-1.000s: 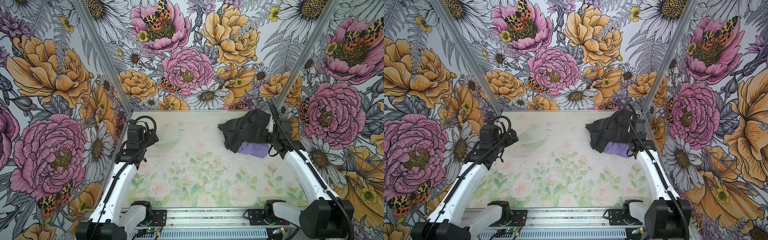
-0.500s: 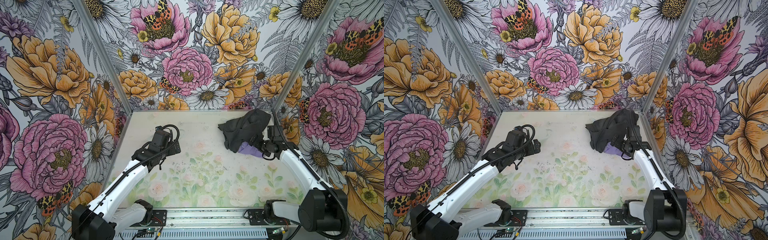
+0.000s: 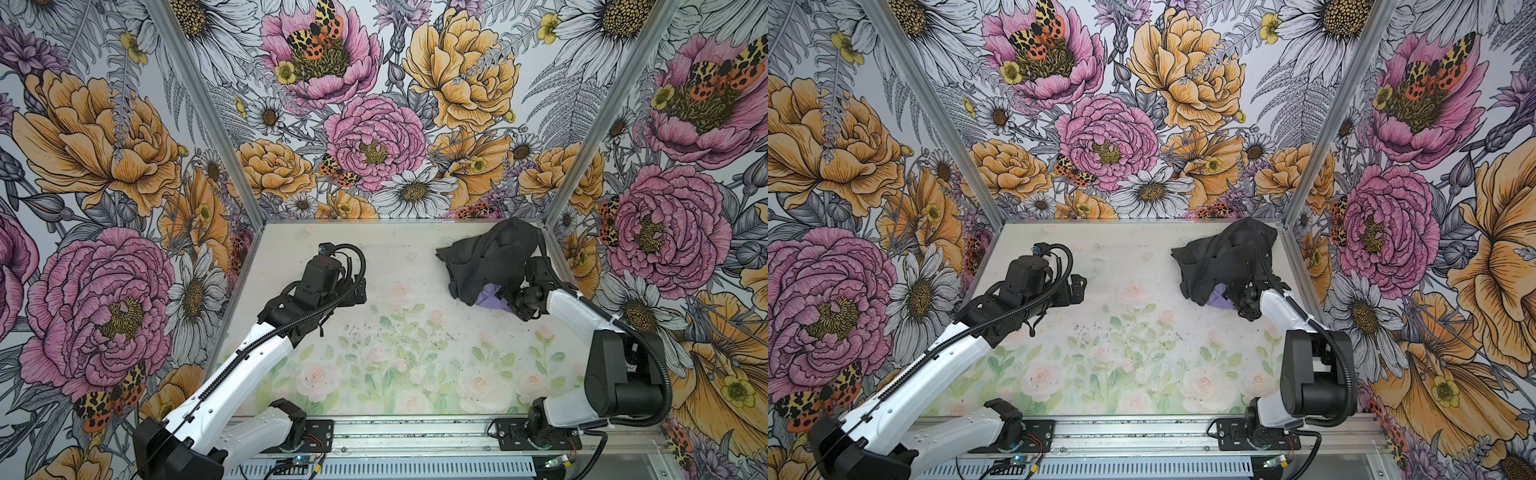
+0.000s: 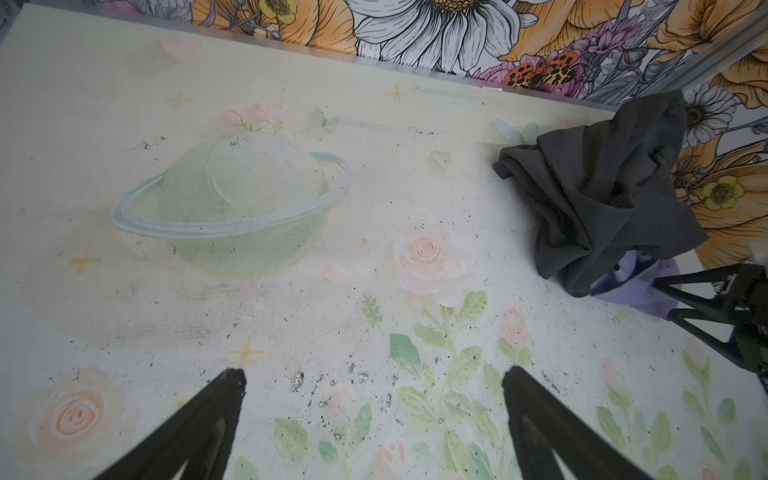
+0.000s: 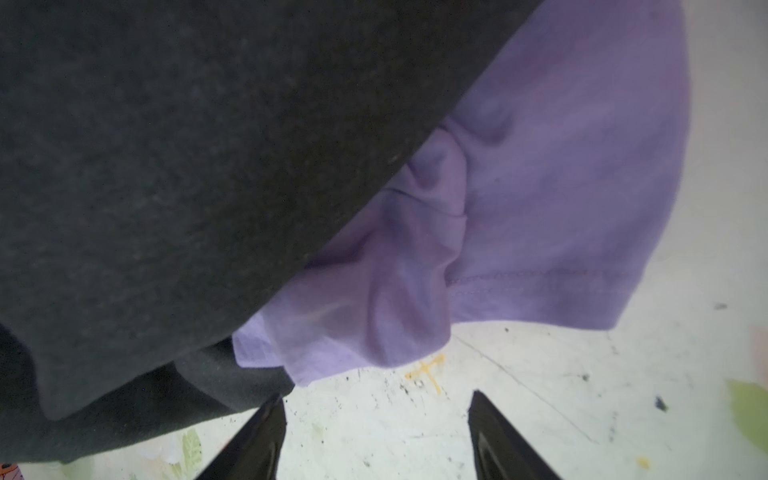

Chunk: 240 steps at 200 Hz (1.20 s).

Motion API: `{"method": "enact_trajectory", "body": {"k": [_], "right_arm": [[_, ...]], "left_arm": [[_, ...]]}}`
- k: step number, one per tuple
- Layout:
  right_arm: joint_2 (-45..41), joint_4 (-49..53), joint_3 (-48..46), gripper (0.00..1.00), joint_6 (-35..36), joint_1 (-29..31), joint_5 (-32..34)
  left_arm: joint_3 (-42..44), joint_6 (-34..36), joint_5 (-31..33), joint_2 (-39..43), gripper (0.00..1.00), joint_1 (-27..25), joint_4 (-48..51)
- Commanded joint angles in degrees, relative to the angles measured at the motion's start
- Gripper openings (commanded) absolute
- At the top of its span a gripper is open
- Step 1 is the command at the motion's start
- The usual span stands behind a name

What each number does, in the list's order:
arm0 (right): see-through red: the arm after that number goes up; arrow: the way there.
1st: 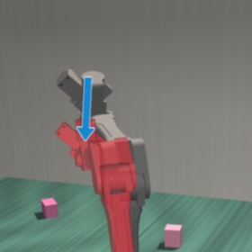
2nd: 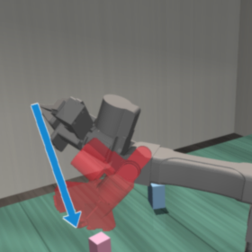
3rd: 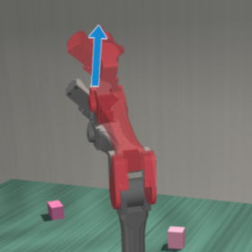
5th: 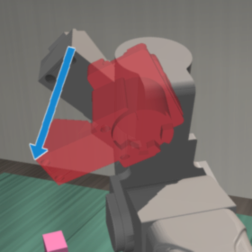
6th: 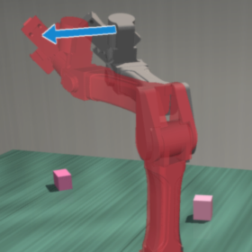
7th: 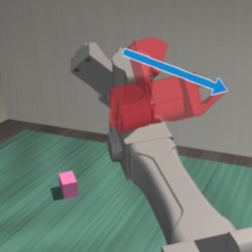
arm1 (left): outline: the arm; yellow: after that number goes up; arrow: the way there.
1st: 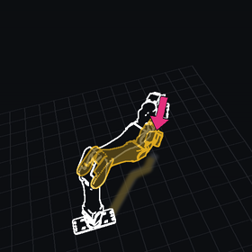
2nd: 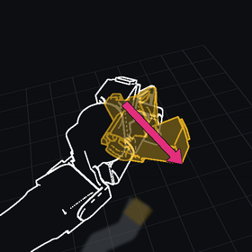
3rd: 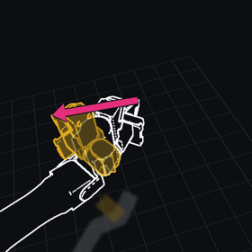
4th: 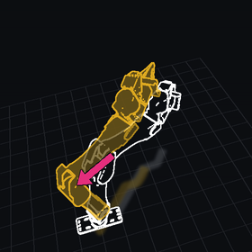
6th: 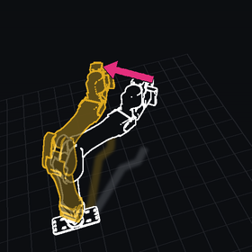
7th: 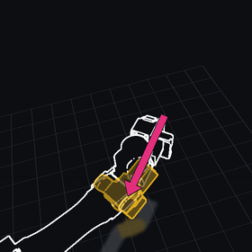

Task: Pick out a specific cloth from the pile
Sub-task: 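Lower the right gripper onto the purple shirt under the grey denim and close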

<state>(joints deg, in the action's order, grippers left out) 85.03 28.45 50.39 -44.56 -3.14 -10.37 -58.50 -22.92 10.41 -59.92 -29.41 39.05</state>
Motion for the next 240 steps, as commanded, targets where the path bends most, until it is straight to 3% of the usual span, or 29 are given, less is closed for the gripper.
{"method": "enact_trajectory", "body": {"k": [1,58,89,179,240], "right_arm": [[1.3,-4.6,-0.3,0.69,-1.8,-0.7,0.8],[5.3,-8.7,-0.3,0.66,-3.2,-2.1,1.5],[7.0,-10.6,-1.0,0.57,-4.3,-2.1,1.5],[6.2,-14.0,-1.0,0.0,-6.4,-2.1,0.2],[-1.9,-13.8,-2.8,0.0,-7.5,-2.0,-0.3]], "left_arm": [[-0.5,2.0,-0.4,1.8,0.99,-0.4,-2.8],[0.1,0.7,-0.5,3.0,0.99,-0.4,-2.9],[0.0,0.6,-0.3,3.3,0.99,-0.3,-2.8],[-0.1,0.7,-0.4,3.5,0.99,0.0,-2.9],[-2.1,1.2,0.6,2.2,0.99,0.5,-4.9]]}}
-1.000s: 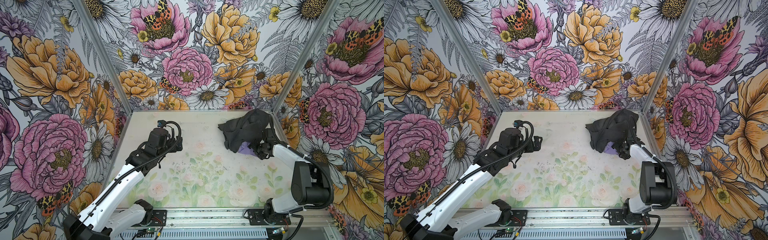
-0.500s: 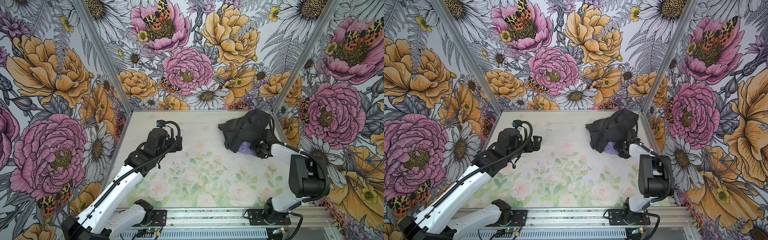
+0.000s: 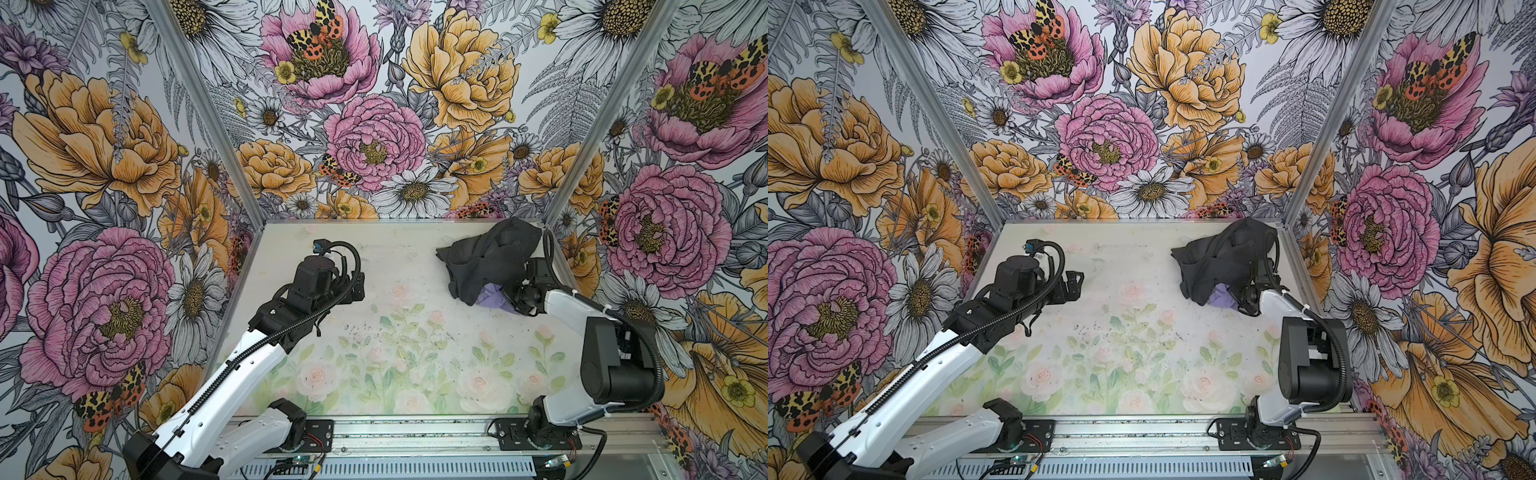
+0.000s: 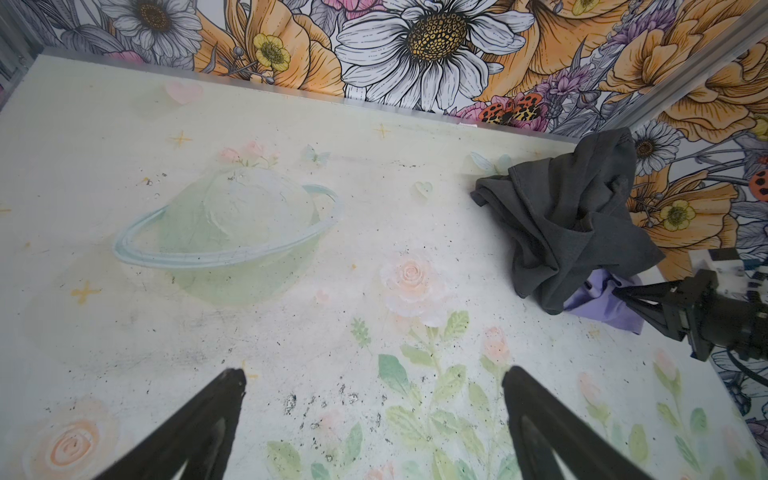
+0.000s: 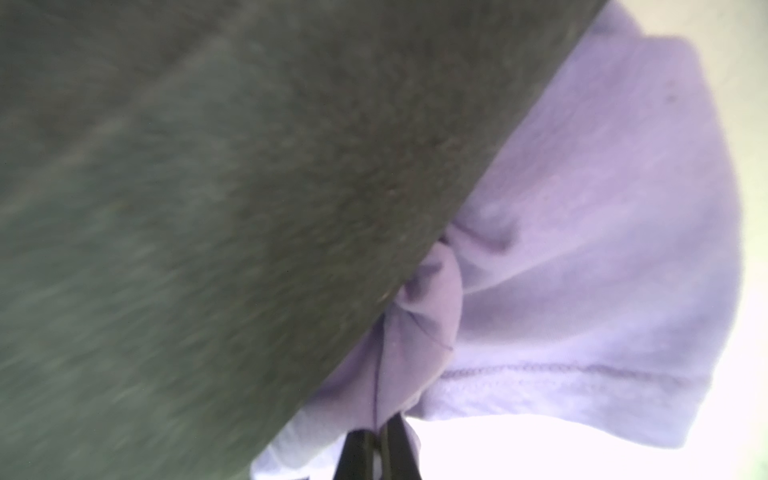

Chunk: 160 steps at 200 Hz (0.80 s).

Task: Pick out a specific cloth from the pile
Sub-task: 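Lower the right gripper onto the purple shirt under the grey denim and close, then lift the purple shirt with the right gripper, pulling it from under the denim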

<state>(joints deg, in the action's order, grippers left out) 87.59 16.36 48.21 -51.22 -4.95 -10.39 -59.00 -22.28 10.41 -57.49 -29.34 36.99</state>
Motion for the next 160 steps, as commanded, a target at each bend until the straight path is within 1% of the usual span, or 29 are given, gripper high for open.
{"method": "enact_trajectory", "body": {"k": [1,30,60,160], "right_arm": [[-4.6,-1.7,-0.6,0.0,-0.9,-0.2,-0.2],[-8.1,-1.6,-0.9,0.0,-0.7,-0.2,-1.2],[-10.8,-1.1,0.0,0.0,-0.9,-0.1,-1.6],[-15.3,2.1,7.5,0.0,0.0,1.5,-2.6]], "left_arm": [[-1.6,0.5,0.6,-0.3,0.99,0.5,-2.9],[-1.2,-0.8,-0.3,-0.7,0.99,0.3,-4.9],[-2.4,0.0,-1.2,-2.2,0.99,0.4,-5.2],[-5.1,0.4,-1.7,-3.3,0.99,0.3,-6.3]]}}
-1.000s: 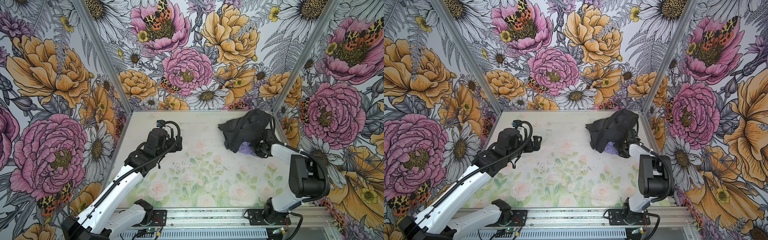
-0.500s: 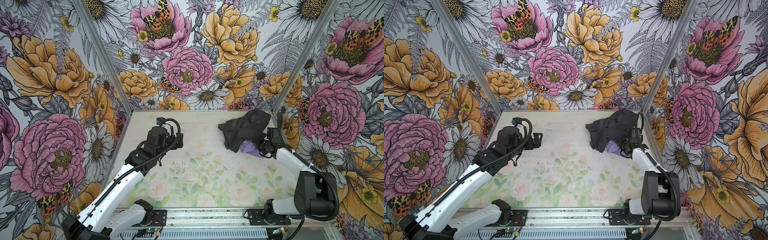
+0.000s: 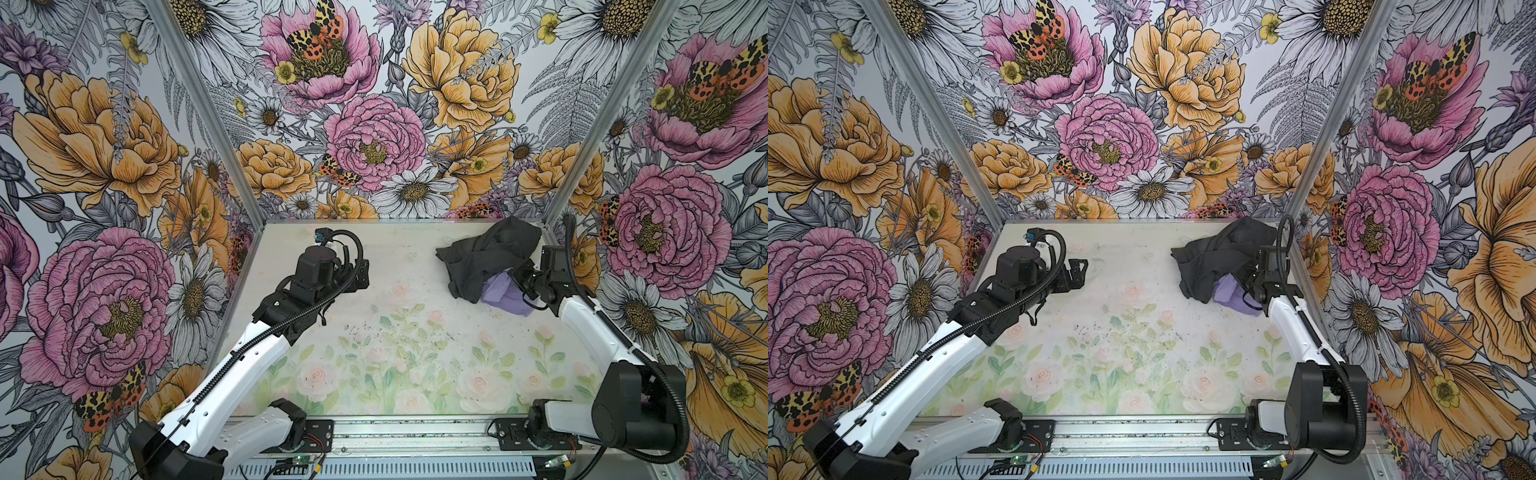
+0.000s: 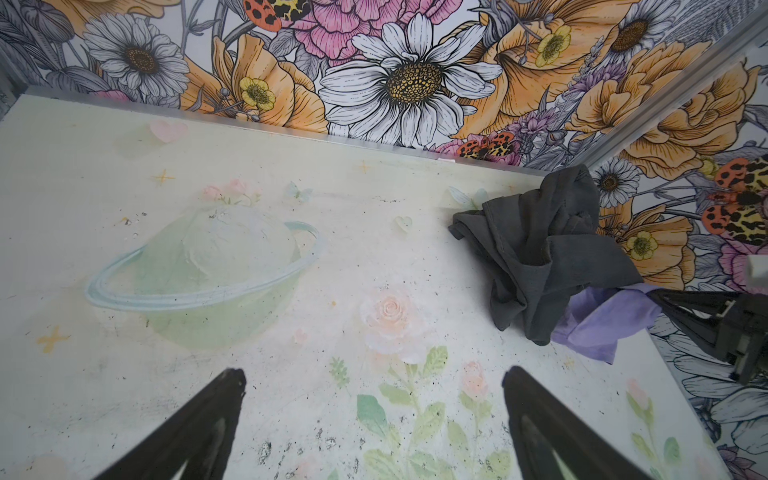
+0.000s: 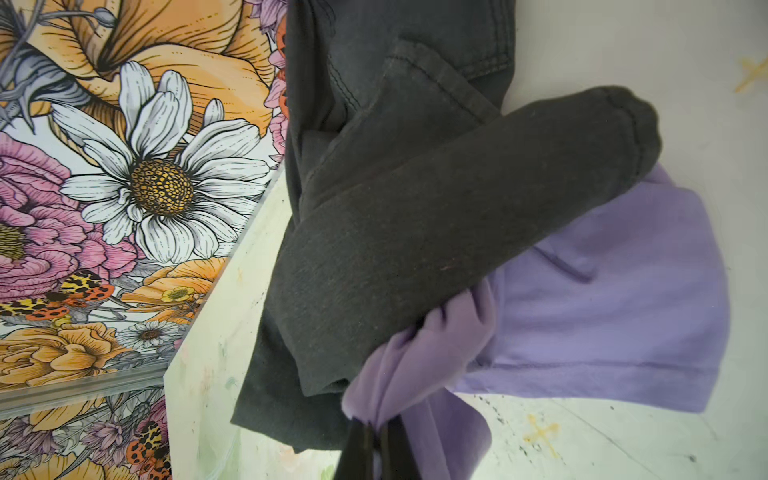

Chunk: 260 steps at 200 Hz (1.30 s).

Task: Pick out a specific cloth from the pile
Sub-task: 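Lift the purple shirt with the right gripper, pulling it from under the denim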

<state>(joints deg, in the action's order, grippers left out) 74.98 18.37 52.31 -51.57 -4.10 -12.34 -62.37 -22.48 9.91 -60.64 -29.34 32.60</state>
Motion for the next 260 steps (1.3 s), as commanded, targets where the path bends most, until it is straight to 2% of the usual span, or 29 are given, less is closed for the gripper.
{"method": "enact_trajectory", "body": {"k": [1,140,260], "right_arm": [[-2.7,0.1,3.5,0.0,0.4,0.7,-0.7],[-5.4,1.8,12.9,0.0,0.7,2.2,-0.7],[-5.9,6.7,24.4,0.0,7.5,6.9,3.0]], "left_arm": [[-1.8,0.6,-1.2,-0.1,0.99,0.3,-1.9],[-1.3,1.4,-2.7,-0.5,0.99,0.2,-6.2],[-2.4,3.4,-4.9,-2.9,0.99,0.0,-10.7]]}}
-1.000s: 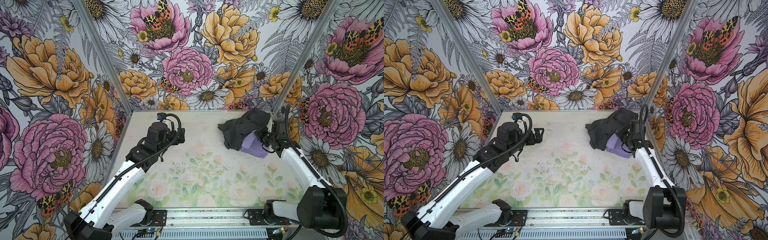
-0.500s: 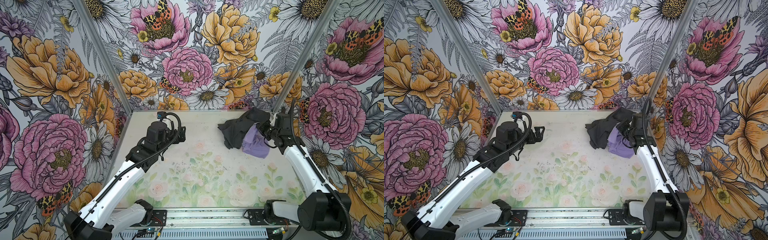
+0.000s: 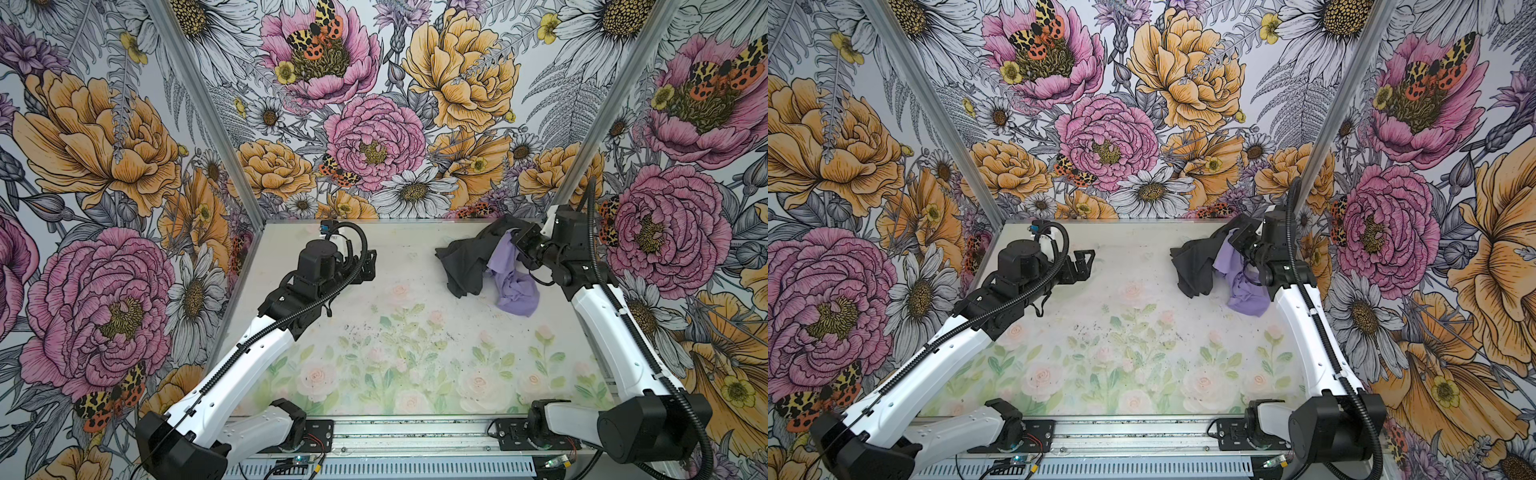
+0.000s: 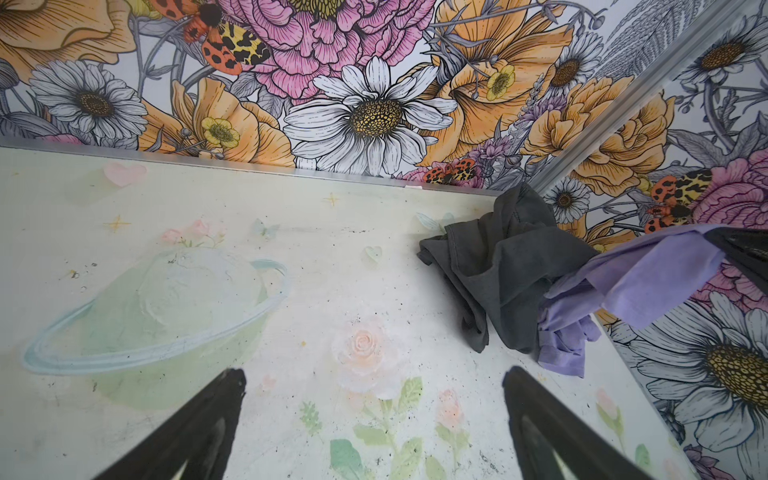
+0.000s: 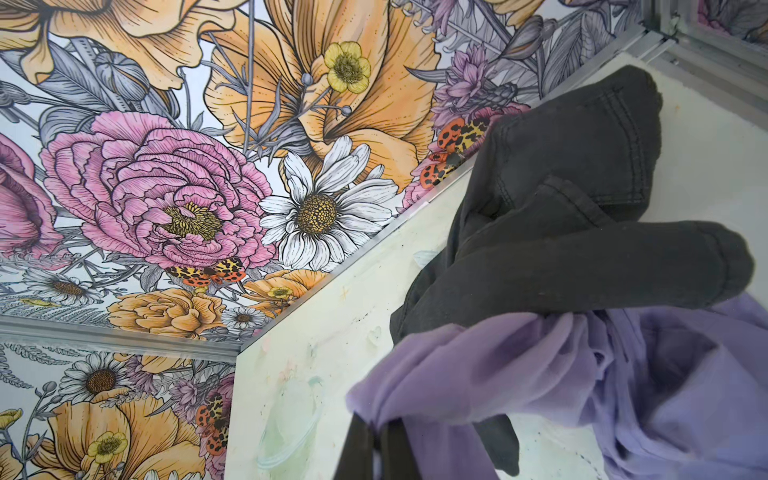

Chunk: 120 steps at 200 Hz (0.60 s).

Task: Pick out a specific cloth from the pile
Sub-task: 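Lift the purple shirt with the right gripper, pulling it from under the denim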

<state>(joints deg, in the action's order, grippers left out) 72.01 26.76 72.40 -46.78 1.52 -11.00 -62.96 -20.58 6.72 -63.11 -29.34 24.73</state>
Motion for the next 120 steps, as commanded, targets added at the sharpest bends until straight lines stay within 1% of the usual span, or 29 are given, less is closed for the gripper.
{"method": "enact_trajectory", "body": {"k": [1,89,120], "right_arm": [[-3.0,-1.7,4.4,0.0,2.8,1.4,1.7],[-2.2,0.3,12.6,0.0,6.4,3.7,4.5],[-1.7,1.6,15.7,0.0,8.7,5.0,5.4]], "left_arm": [[-1.8,1.5,-1.7,-0.5,0.99,0.0,-2.8],[-3.0,1.9,-2.6,-1.6,0.99,-0.7,-5.6],[-3.2,2.3,-2.6,-1.5,0.99,-0.7,-5.7]]}}
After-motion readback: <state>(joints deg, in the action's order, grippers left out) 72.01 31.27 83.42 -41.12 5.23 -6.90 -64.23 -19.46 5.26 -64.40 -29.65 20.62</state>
